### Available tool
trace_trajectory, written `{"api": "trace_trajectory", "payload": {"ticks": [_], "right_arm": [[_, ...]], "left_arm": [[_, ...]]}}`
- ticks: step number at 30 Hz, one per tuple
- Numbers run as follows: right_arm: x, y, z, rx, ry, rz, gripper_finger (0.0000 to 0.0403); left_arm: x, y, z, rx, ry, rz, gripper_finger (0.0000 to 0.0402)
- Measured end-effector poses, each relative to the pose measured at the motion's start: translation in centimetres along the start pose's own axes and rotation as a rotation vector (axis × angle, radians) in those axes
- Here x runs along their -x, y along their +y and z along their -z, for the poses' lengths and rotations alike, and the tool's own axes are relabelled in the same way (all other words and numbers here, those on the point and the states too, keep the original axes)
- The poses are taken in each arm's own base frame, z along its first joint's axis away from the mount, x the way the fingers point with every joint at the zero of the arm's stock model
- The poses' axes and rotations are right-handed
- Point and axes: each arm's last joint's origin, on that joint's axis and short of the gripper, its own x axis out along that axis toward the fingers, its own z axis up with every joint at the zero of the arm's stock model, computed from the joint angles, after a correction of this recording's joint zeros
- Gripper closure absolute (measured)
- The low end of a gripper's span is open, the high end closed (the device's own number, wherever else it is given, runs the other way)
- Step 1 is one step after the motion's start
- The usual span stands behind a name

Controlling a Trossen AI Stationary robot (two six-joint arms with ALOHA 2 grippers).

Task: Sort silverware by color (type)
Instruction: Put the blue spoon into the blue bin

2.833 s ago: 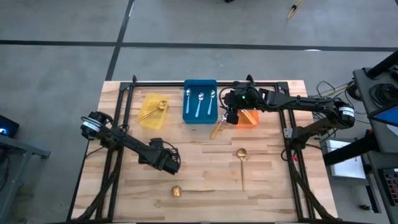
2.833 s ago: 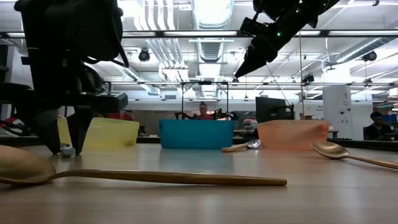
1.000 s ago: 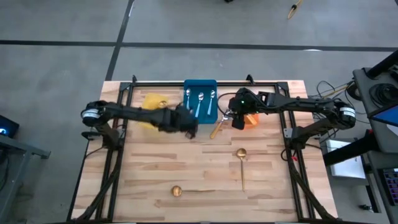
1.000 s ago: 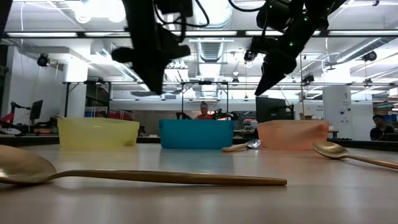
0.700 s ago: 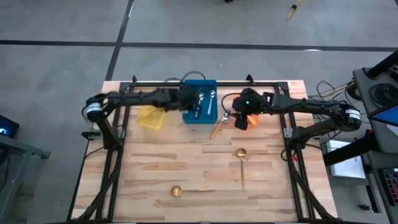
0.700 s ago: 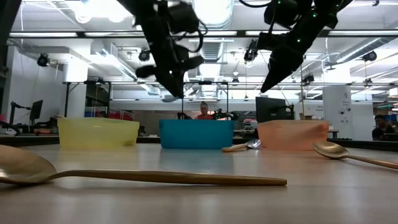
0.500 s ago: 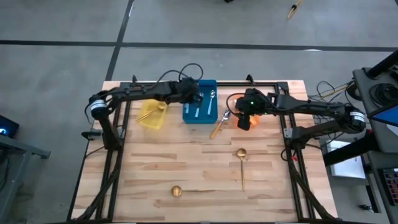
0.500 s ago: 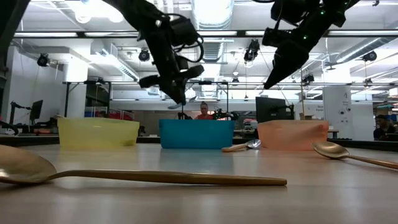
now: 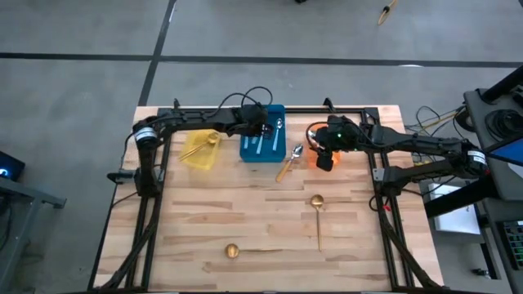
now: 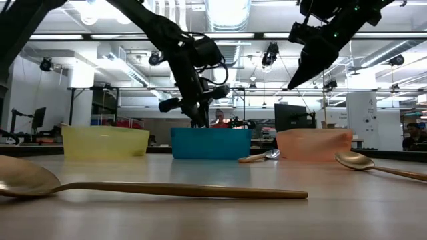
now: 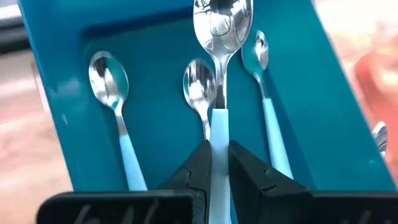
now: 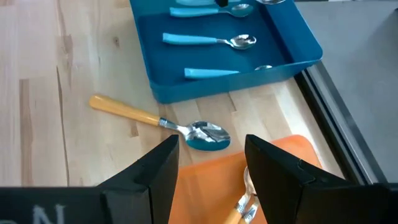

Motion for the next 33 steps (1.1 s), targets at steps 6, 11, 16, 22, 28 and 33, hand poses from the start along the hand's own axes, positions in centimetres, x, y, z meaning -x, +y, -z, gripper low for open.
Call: {"api": "trace_trajectory", "payload": {"ticks": [6, 11, 16, 22, 28, 33], "right_arm": [[0.0, 0.0, 0.0, 0.001, -0.002, 0.001, 0.0227], [0.0, 0.0, 0.0, 0.012, -0.001, 0.000, 0.0227], [-0.1, 0.0, 0.0, 0.012, 0.000, 0.000, 0.0227], [-0.1, 0.0, 0.0, 0.010, -0.006, 0.001, 0.0227], [-0.1, 0.0, 0.0, 0.010, -0.005, 0.001, 0.0227], [-0.1, 0.0, 0.0, 0.011, -0.004, 0.001, 0.0227]], "left_arm": [[-0.3, -0.4, 0.0, 0.054, 0.018, -0.045, 0.0377], [-0.5, -0.6, 0.6, 0.088, 0.029, -0.057, 0.0377], [-0.7, -0.4, 1.4, 0.099, 0.050, -0.082, 0.0376], [-0.7, -0.4, 1.5, 0.128, 0.052, -0.086, 0.0376], [-0.7, -0.3, 1.5, 0.151, 0.051, -0.087, 0.0376], [-0.7, -0.3, 1.5, 0.153, 0.051, -0.088, 0.0376]]}}
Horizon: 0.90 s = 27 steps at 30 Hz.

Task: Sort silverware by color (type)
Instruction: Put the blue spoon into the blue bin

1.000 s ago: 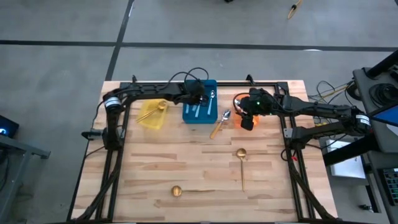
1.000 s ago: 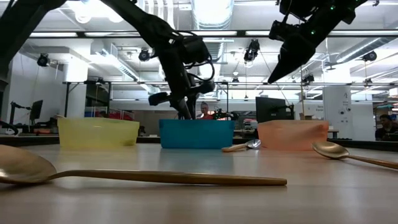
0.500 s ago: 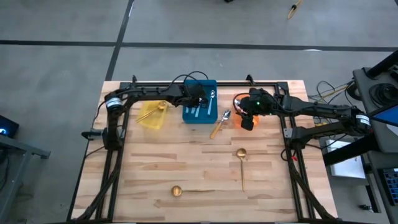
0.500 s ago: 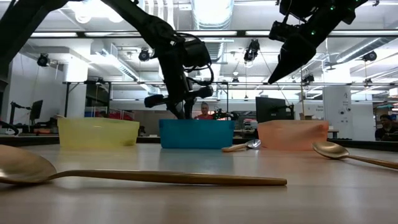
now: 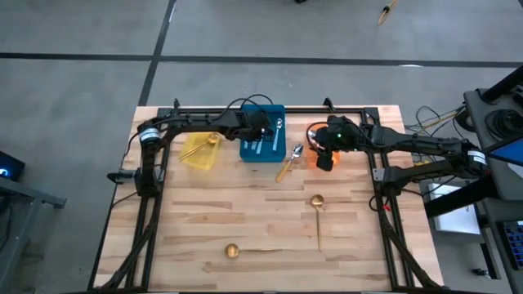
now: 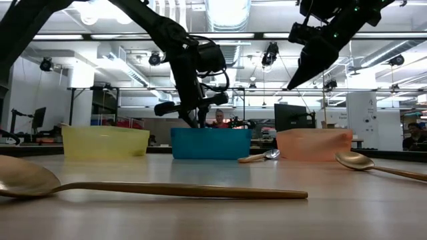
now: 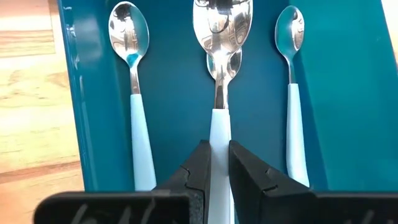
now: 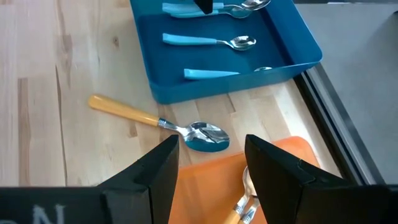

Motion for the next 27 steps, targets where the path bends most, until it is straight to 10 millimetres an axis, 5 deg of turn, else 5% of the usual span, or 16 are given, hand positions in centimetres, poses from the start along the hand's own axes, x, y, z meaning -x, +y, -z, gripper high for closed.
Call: {"api": "trace_trajectory", "payload": {"ticks": [27], "right_arm": [[-0.1, 0.0, 0.2, 0.008, 0.004, 0.000, 0.0227]], "left_arm": [[-1.7, -0.4, 1.9, -0.016, 0.072, -0.024, 0.0376]]}}
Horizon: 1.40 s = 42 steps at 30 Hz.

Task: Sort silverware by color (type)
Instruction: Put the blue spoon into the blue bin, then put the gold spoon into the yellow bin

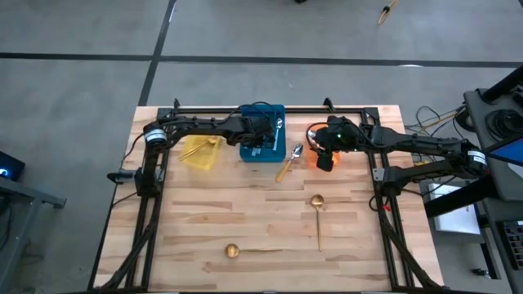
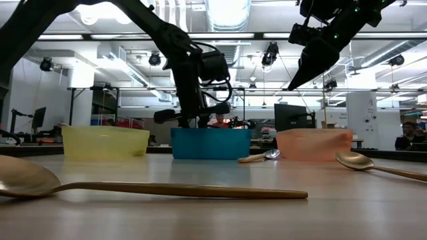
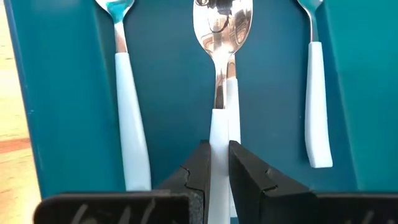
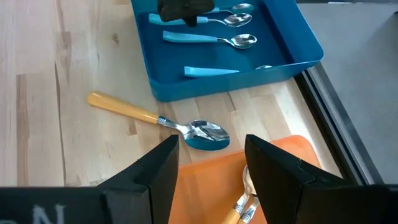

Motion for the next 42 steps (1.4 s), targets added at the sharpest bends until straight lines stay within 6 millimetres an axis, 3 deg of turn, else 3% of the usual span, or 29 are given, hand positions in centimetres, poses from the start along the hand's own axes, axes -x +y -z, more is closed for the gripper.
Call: {"api": "trace_trajectory", "payload": {"ticks": [11, 24, 28, 33, 37, 42], "right_arm": [[0.0, 0.0, -0.1, 0.000, -0.006, 0.001, 0.0227], [0.0, 0.0, -0.1, -0.001, -0.011, 0.002, 0.0227], [0.0, 0.0, -0.2, -0.002, -0.026, 0.004, 0.0227], [0.0, -0.1, -0.6, -0.004, -0.059, 0.010, 0.0227], [0.0, -0.2, -0.9, -0.012, -0.096, 0.016, 0.0227], [0.1, -0.3, -1.6, -0.022, -0.162, 0.026, 0.0227]], "left_arm": [[0.0, 0.0, -0.2, 0.019, -0.013, 0.003, 0.0372], [0.5, -0.2, -0.3, 0.015, -0.027, 0.026, 0.0295], [2.7, -0.9, 0.0, -0.071, -0.051, 0.076, 0.0289], [7.3, -2.3, 2.0, -0.287, -0.156, 0.127, 0.0288], [11.6, -3.6, 5.8, -0.555, -0.272, 0.137, 0.0288], [16.4, -4.3, 12.1, -0.894, -0.339, 0.210, 0.0288]]}}
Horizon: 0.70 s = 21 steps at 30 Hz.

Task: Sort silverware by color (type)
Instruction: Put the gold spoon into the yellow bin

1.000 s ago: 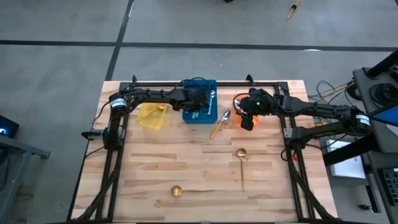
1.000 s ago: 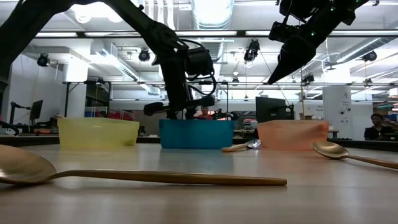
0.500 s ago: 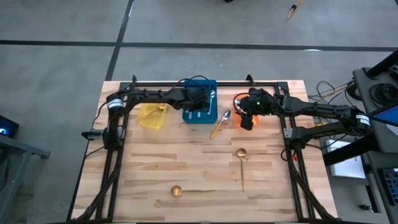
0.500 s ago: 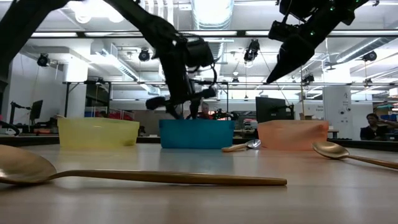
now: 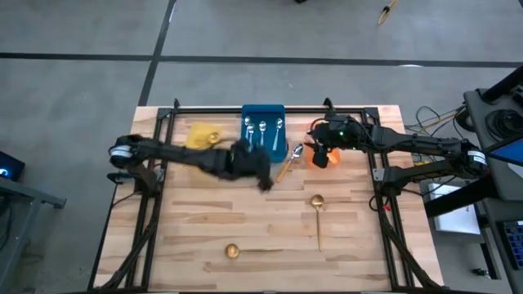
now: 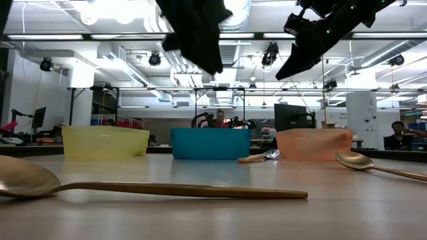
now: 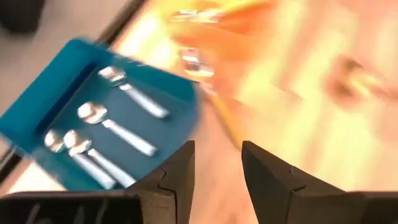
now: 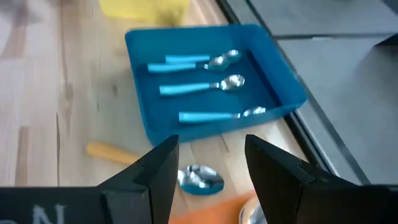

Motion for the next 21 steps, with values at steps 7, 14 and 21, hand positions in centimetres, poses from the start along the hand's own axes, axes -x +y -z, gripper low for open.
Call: {"api": "trace_trajectory", "payload": {"ticks": [7, 14, 21], "right_arm": [[0.0, -0.1, -0.7, -0.057, -0.073, 0.009, 0.0227], [0.1, -0.1, -0.9, -0.097, -0.081, 0.008, 0.0227], [-0.2, 0.0, -0.9, -0.207, -0.080, -0.002, 0.0227]], "left_arm": [[5.6, -5.4, 5.2, -0.309, -0.055, 0.108, 0.0288], [7.9, -4.1, 8.8, -0.215, -0.131, 0.075, 0.0288], [8.3, -0.6, 11.9, -0.183, -0.222, 0.134, 0.0294]]}}
